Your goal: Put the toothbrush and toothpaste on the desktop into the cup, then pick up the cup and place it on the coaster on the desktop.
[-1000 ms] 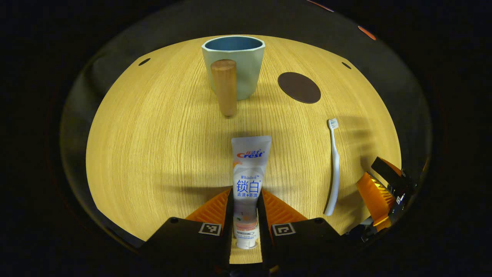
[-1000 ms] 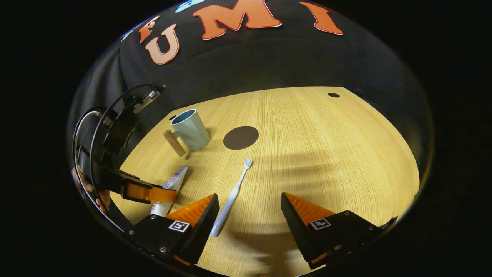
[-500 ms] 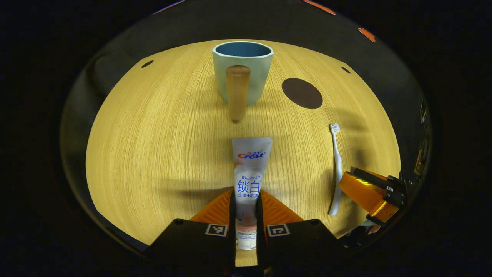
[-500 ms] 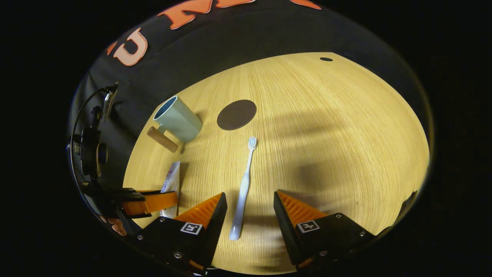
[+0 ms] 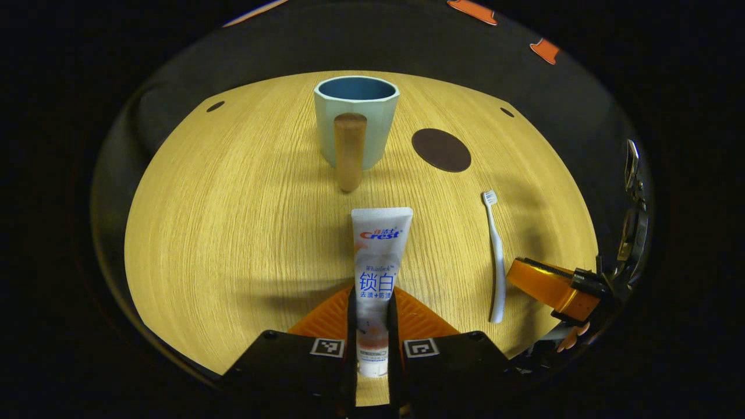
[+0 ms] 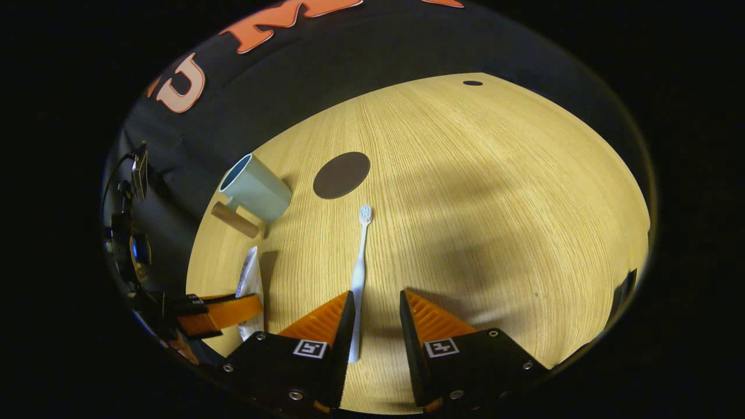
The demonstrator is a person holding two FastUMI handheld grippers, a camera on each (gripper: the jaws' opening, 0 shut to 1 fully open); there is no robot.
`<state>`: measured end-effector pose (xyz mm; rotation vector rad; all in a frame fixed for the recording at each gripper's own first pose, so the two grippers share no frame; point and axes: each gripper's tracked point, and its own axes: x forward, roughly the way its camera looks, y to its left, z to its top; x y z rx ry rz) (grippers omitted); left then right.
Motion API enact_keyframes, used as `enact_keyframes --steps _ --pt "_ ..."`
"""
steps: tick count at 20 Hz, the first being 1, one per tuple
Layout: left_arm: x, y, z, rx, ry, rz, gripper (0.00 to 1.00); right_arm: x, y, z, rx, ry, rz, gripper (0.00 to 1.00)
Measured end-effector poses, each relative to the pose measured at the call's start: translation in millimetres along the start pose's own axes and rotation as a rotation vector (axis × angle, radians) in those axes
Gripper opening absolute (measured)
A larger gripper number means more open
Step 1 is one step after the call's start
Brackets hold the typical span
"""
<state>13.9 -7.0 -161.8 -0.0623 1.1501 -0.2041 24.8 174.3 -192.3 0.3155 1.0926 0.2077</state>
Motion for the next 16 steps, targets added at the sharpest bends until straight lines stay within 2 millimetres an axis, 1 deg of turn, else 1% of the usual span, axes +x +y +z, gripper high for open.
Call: enact_keyframes --steps 1,2,3,4,5,6,7,8,9,10,11,12,13,14,15,16 --pt "-3 -1 2 0.013 -0.022 -0.003 0.23 -8 -4 -5 -0.021 -0.007 -0.004 0.43" --pt "-6 -2 5 0.027 -0.044 -0.006 0.23 -14 -6 -9 -0.042 -0.016 0.003 0.48" --pt "-11 -4 9 0.041 -0.068 -0.014 0.23 -23 -4 -11 -0.058 -0.026 0.021 0.50" --pt "-14 -6 12 0.049 -0.088 -0.022 0.23 -31 0 -11 -0.070 -0.040 0.043 0.54" --pt "-17 -7 11 0.049 -0.095 -0.035 0.25 -40 2 -10 -0.073 -0.054 0.065 0.56" --pt "-18 -9 9 0.044 -0.096 -0.055 0.23 -48 5 -10 -0.069 -0.064 0.088 0.58" --pt "-20 -10 6 0.045 -0.089 -0.068 0.23 -55 9 -12 -0.064 -0.065 0.119 0.50" --pt "-20 -11 5 0.045 -0.089 -0.078 0.23 -62 13 -12 -0.062 -0.067 0.145 0.61" --pt "-20 -10 4 0.049 -0.095 -0.084 0.25 -69 15 -13 -0.065 -0.069 0.163 0.72" --pt "-22 -9 5 0.047 -0.106 -0.089 0.25 -73 15 -11 -0.066 -0.080 0.173 0.66" --pt "-26 -8 5 0.046 -0.122 -0.098 0.25 -77 16 -12 -0.068 -0.086 0.183 0.69" --pt "-31 -6 4 0.042 -0.135 -0.101 0.23 -82 18 -14 -0.073 -0.096 0.199 0.71" --pt "-34 -6 4 0.036 -0.148 -0.104 0.25 -89 19 -16 -0.086 -0.102 0.218 0.62" --pt "-38 -3 3 0.027 -0.162 -0.102 0.25 -94 21 -18 -0.096 -0.116 0.228 0.76" --pt "-42 -1 2 0.011 -0.183 -0.101 0.25 -99 21 -22 -0.102 -0.128 0.235 0.78" --pt "-48 0 3 -0.005 -0.205 -0.106 0.21 -105 20 -26 -0.100 -0.142 0.234 0.80"
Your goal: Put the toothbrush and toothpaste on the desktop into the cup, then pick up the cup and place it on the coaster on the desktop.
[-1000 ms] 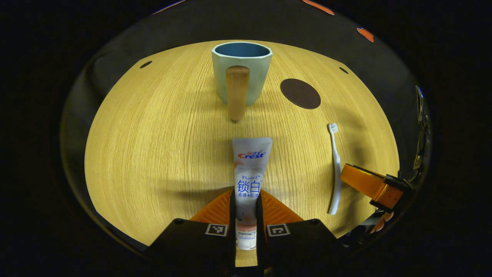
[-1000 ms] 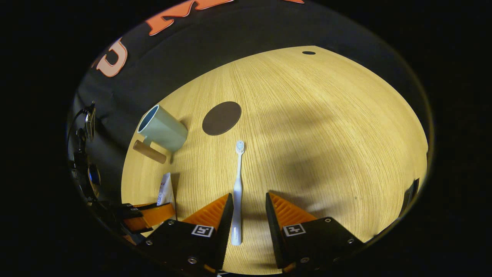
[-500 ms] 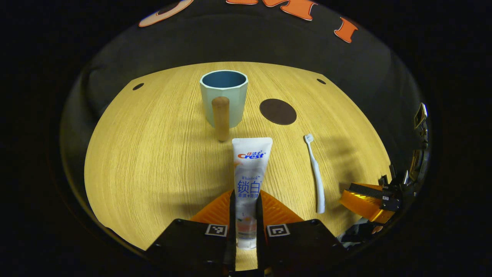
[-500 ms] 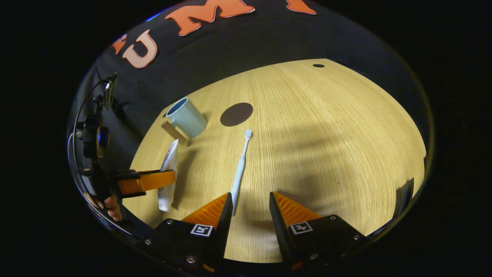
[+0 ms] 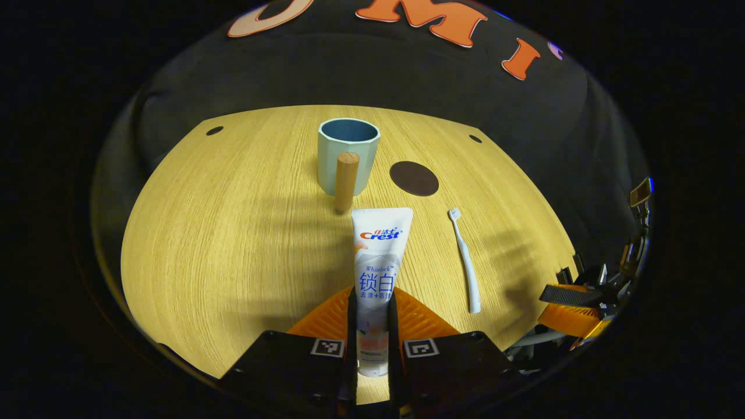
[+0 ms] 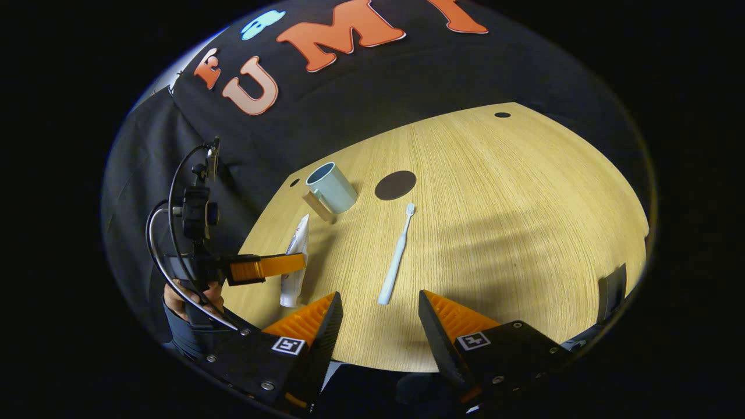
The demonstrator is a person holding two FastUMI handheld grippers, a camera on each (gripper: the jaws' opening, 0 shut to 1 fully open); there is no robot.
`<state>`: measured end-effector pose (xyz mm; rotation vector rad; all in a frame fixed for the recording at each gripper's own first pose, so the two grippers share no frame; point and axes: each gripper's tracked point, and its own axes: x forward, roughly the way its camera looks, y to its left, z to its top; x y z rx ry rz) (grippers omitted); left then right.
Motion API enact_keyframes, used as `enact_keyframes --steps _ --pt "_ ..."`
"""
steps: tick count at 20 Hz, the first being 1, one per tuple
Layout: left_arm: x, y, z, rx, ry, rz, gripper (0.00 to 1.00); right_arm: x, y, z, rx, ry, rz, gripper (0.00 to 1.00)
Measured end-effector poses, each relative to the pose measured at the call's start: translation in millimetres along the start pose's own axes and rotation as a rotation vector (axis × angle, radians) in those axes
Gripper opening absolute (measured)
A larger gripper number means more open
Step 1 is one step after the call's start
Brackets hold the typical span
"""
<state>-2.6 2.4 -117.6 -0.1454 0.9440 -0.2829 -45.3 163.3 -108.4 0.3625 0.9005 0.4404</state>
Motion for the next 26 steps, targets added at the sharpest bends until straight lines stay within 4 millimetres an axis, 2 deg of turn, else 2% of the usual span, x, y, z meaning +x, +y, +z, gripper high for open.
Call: enact_keyframes --steps 3,5,8,9,10,15,22,26 --pt "-17 5 -1 -0.049 -0.053 -0.016 0.25 -12 10 -10 0.027 -0.015 0.032 0.83" --pt "-20 9 -3 -0.050 -0.070 -0.019 0.23 -23 20 -19 0.032 -0.014 0.041 0.84" --pt "-13 9 -16 -0.066 -0.047 -0.048 0.25 -27 21 -22 0.052 -0.040 0.026 0.84" --pt "-9 8 -18 -0.070 -0.041 -0.055 0.23 -27 24 -29 0.058 -0.034 0.024 0.84" --pt "-5 10 -19 -0.060 -0.041 -0.056 0.25 -28 27 -34 0.057 -0.029 0.026 0.84" --pt "3 22 -25 -0.060 -0.051 -0.060 0.23 -30 31 -46 0.072 -0.009 0.003 0.84" --pt "-2 28 -23 -0.097 -0.069 -0.079 0.24 -28 40 -51 0.099 -0.004 0.006 0.84" --pt "-3 29 -23 -0.108 -0.075 -0.070 0.25 -29 35 -53 0.068 0.010 -0.031 0.84"
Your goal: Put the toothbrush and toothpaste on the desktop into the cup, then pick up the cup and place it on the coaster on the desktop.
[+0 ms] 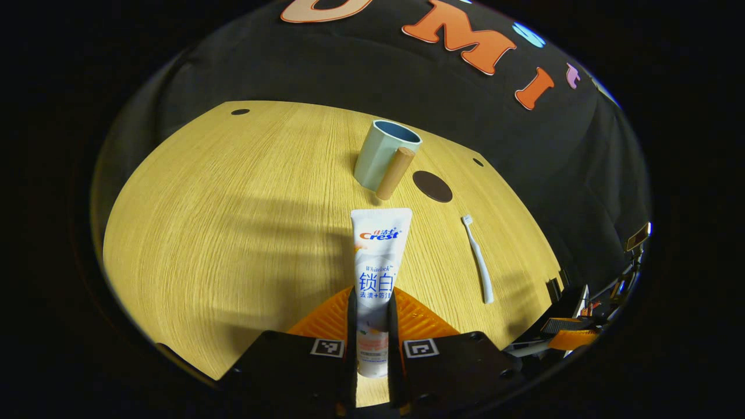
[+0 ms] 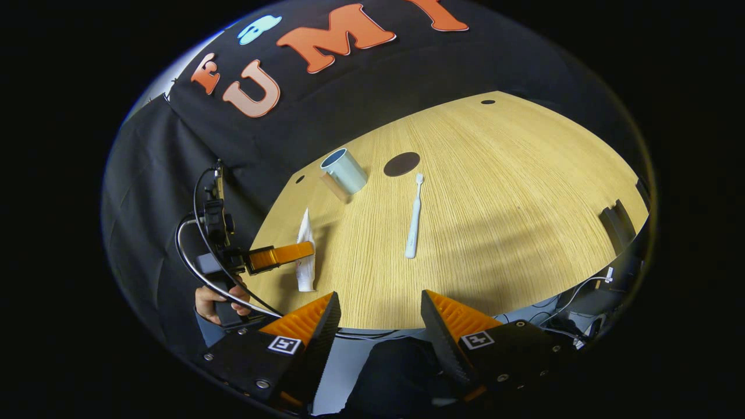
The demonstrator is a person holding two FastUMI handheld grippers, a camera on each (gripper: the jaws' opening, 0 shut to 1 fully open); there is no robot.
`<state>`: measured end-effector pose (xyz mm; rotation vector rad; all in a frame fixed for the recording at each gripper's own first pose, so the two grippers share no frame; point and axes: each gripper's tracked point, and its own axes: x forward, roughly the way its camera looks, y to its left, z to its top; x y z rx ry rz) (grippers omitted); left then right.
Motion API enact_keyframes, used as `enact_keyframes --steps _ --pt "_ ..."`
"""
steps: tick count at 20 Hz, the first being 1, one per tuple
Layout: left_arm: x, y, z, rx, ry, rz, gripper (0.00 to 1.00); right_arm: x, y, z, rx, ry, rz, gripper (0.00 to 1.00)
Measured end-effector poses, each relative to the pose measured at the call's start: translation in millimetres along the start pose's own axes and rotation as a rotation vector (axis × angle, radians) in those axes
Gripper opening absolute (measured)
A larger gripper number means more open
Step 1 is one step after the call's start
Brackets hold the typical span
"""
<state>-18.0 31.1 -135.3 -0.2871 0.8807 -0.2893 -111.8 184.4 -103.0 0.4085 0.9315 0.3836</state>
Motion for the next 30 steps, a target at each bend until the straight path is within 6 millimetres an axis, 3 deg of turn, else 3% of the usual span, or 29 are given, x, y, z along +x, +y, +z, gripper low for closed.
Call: enact_keyframes --steps 1,4,5,7,11,19,22,25,30 --pt "0 1 0 0.000 -0.001 0.005 0.25 -2 -3 8 -0.036 -0.026 -0.022 0.84" --pt "-1 1 0 -0.009 0.000 0.013 0.25 -4 13 15 -0.027 -0.035 0.036 0.84" --pt "-1 1 0 -0.008 0.000 0.015 0.21 -1 5 16 -0.069 -0.041 0.003 0.84" --pt "-1 1 0 -0.005 0.001 0.021 0.24 5 -8 19 -0.200 -0.043 -0.074 0.84" --pt "-1 3 -3 -0.003 0.006 0.039 0.24 12 10 29 -0.344 -0.053 -0.052 0.86" --pt "-10 1 -3 -0.025 0.051 0.046 0.23 24 23 52 -0.293 0.021 0.019 0.86" --pt "-13 1 1 0.008 0.074 0.043 0.23 46 19 69 -0.262 0.111 -0.011 0.86" --pt "-16 7 1 0.078 0.112 0.047 0.23 81 9 81 -0.260 0.200 -0.074 0.84" --pt "-19 9 0 0.099 0.122 0.087 0.23 110 -22 72 -0.233 0.385 -0.165 0.73"
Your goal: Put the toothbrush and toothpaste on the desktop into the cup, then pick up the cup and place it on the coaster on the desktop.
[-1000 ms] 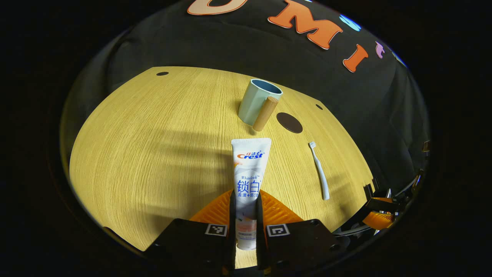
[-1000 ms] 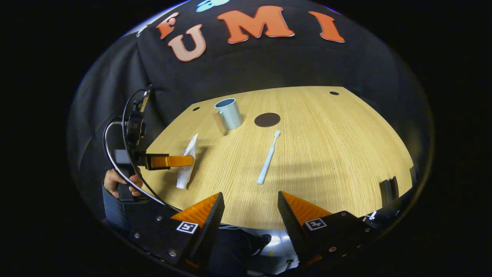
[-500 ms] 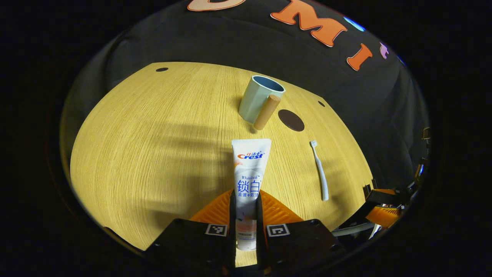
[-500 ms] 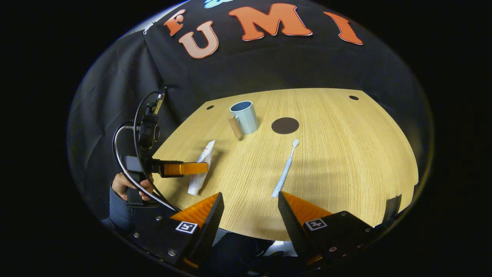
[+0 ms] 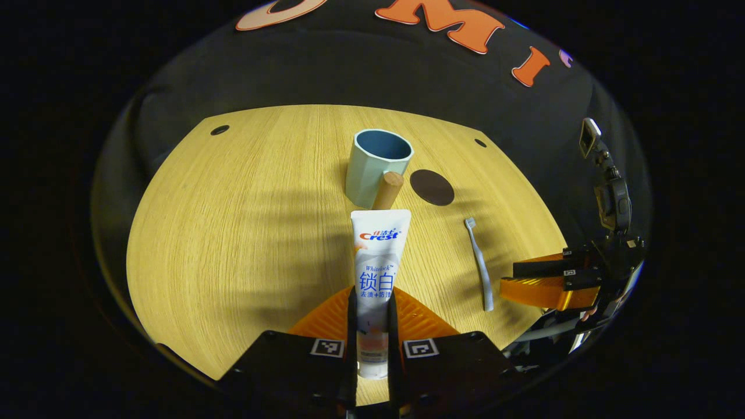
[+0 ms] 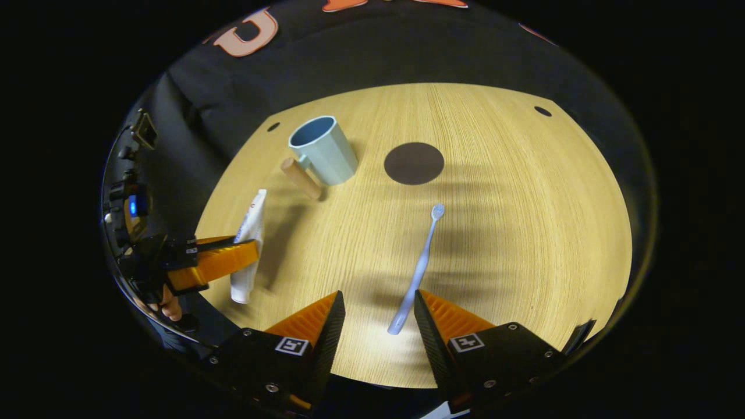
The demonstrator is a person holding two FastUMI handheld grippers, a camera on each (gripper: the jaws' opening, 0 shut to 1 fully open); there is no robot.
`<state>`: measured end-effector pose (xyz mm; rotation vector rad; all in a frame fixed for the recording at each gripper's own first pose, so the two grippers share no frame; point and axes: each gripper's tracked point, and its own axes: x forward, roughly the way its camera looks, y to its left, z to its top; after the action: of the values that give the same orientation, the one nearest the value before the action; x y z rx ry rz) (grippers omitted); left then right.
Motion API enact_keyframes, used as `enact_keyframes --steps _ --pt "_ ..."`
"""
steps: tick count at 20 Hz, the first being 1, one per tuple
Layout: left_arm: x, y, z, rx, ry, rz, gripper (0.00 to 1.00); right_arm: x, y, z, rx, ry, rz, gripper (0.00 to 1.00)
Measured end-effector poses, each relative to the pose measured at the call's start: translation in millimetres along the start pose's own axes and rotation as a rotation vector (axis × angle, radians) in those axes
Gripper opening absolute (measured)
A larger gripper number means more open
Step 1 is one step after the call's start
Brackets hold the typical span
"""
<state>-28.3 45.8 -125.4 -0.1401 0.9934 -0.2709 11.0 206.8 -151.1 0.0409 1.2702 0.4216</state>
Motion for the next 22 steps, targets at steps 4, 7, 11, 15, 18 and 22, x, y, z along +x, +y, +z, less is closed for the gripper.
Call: enact_keyframes --steps 4,7,11,15,18,22 --pt "-7 -2 10 -0.051 -0.028 0.034 0.23 35 -19 10 0.019 0.070 -0.056 0.64" --pt "-21 -1 17 -0.064 -0.049 0.069 0.23 61 -34 9 0.018 0.131 -0.109 0.57" --pt "-28 1 32 -0.072 -0.052 0.109 0.25 65 -38 21 0.027 0.143 -0.126 0.36" --pt "-39 1 57 -0.072 -0.060 0.119 0.23 68 -36 23 -0.025 0.135 -0.131 0.11" --pt "-26 -5 70 -0.062 -0.070 0.116 0.22 66 -39 29 -0.042 0.106 -0.126 0.05" --pt "-11 15 85 -0.064 -0.108 0.126 0.21 58 -34 46 -0.054 0.008 -0.099 0.05"
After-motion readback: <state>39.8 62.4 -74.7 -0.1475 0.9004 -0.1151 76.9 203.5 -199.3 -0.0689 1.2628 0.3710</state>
